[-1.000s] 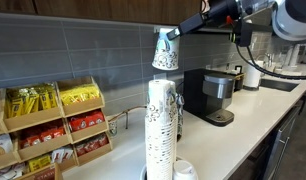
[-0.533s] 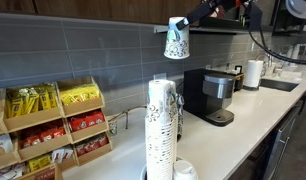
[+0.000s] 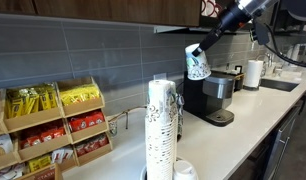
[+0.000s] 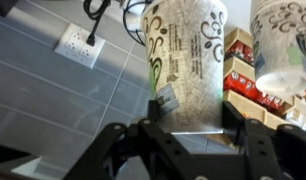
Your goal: Put the cup on the table
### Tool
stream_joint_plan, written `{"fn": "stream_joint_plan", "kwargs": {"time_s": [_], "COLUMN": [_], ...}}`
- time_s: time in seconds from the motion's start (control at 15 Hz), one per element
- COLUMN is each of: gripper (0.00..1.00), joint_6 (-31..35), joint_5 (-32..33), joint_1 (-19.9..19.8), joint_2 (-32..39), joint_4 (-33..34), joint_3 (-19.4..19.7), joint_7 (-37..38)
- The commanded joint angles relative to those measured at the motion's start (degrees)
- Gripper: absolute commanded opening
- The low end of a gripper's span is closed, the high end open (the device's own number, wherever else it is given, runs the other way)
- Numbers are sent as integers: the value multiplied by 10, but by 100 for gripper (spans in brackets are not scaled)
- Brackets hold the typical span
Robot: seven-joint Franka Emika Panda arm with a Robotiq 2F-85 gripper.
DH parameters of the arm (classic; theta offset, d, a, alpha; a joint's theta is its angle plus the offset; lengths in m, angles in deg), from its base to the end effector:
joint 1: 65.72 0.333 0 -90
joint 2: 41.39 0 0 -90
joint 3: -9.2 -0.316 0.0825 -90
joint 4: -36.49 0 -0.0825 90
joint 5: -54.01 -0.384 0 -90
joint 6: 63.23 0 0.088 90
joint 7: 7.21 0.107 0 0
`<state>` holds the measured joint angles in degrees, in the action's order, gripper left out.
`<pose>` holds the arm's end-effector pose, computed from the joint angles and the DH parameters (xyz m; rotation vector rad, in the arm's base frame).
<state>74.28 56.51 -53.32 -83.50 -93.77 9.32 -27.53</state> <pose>0.3607 0.0778 0.7147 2.6505 0.8018 1.2652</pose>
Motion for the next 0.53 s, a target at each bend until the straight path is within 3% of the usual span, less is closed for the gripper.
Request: {"fn": "stream_joint_plan", "kwargs": {"time_s": [0.0, 0.2, 0.33, 0.4, 0.47], "gripper": [38, 38, 38, 63, 63], "joint_6": [-101, -185, -173, -169, -169], "joint_5": [32, 44, 61, 43, 47], "joint_1": [-24, -26, -39, -24, -28], "joint_2": [-19, -11, -11, -3, -3], "joint_4": [-28, -36, -49, -32, -37], "joint_3": [-8, -7, -9, -3, -3], "joint_7": [-3, -15, 2, -4, -4]}}
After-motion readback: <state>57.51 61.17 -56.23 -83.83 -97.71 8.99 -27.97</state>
